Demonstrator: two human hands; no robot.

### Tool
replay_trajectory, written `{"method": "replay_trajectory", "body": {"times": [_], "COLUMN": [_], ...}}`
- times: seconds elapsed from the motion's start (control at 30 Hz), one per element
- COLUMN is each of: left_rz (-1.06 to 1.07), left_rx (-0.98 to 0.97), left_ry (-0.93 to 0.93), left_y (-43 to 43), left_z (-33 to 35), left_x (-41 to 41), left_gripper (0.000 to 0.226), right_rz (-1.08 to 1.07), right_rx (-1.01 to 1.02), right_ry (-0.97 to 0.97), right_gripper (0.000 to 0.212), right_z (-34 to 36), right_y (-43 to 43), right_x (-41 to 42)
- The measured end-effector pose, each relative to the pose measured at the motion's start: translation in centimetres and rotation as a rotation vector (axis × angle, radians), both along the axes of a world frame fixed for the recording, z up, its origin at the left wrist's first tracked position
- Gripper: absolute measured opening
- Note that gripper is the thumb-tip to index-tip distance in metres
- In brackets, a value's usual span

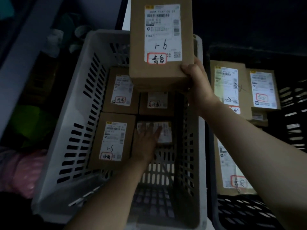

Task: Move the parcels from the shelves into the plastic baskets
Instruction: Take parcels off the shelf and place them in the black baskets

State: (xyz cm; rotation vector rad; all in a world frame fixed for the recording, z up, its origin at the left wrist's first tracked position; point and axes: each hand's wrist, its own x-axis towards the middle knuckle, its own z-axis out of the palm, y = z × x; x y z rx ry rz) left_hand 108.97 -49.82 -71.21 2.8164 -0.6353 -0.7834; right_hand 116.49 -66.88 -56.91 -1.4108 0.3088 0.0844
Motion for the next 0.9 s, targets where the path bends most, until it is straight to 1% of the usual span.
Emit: {"method": "replay_trajectory", "body": {"times": [0.1, 0.17, 0.2, 0.27, 0.3, 0.37, 0.4, 0.43, 0.53, 0.63, 0.73, 0.83, 0.9], "left_rz": [-0.170, -0.224, -0.234, -0.212, -0.202, -0.182, -0.170, -0.146, -0.048, -0.005, 0.043, 0.074, 0.174], "left_rx": [0.113, 0.127, 0.097, 0.021, 0.009, 0.048, 0.059, 0.045, -0.041, -0.060, -0.190, -0.280, -0.398], "left_ry": [-0.080, -0.105, -0.156, -0.226, -0.182, -0.011, 0.042, 0.044, -0.059, -0.146, -0.200, -0.262, -0.249], "left_y": [-0.2, -0.2, -0.1, 0.2, 0.4, 0.5, 0.6, 0.5, 0.5, 0.5, 0.1, -1.1, -2.4], "left_z": [0.4, 0.0, -0.2, -0.6, -0.5, -0.1, 0.4, 1.1, 4.1, 7.9, 10.8, 13.3, 15.0], "left_x": [2.2, 2.4, 2.2, 1.9, 1.9, 2.2, 2.4, 2.6, 3.6, 4.6, 5.3, 4.9, 4.2], "left_gripper": [0.080, 0.086, 0.089, 0.092, 0.091, 0.089, 0.087, 0.081, 0.062, 0.055, 0.044, 0.032, 0.028], "right_rz": [0.012, 0.013, 0.012, 0.020, 0.023, 0.021, 0.017, 0.008, -0.025, -0.044, -0.113, -0.207, -0.312], "right_rx": [-0.018, -0.020, -0.021, -0.030, -0.034, -0.031, -0.027, -0.022, -0.024, -0.042, -0.027, 0.037, 0.122], "right_ry": [-0.003, 0.003, 0.006, 0.006, 0.008, 0.020, 0.030, 0.041, 0.077, 0.088, 0.091, 0.113, 0.150], "right_gripper": [0.079, 0.088, 0.092, 0.094, 0.093, 0.090, 0.091, 0.092, 0.092, 0.093, 0.091, 0.088, 0.078], "right_z": [-0.2, -0.4, -0.5, -0.7, -0.8, -0.8, -0.7, -0.5, 0.8, 2.3, 4.0, 6.1, 7.6], "right_y": [0.0, -0.1, -0.1, -0.2, -0.2, -0.3, -0.2, -0.2, 0.1, 0.2, -0.3, -1.8, -3.6], "right_x": [0.1, 0.2, 0.2, 0.1, 0.1, 0.1, 0.0, -0.1, -0.7, -1.6, -2.9, -4.4, -5.8]}}
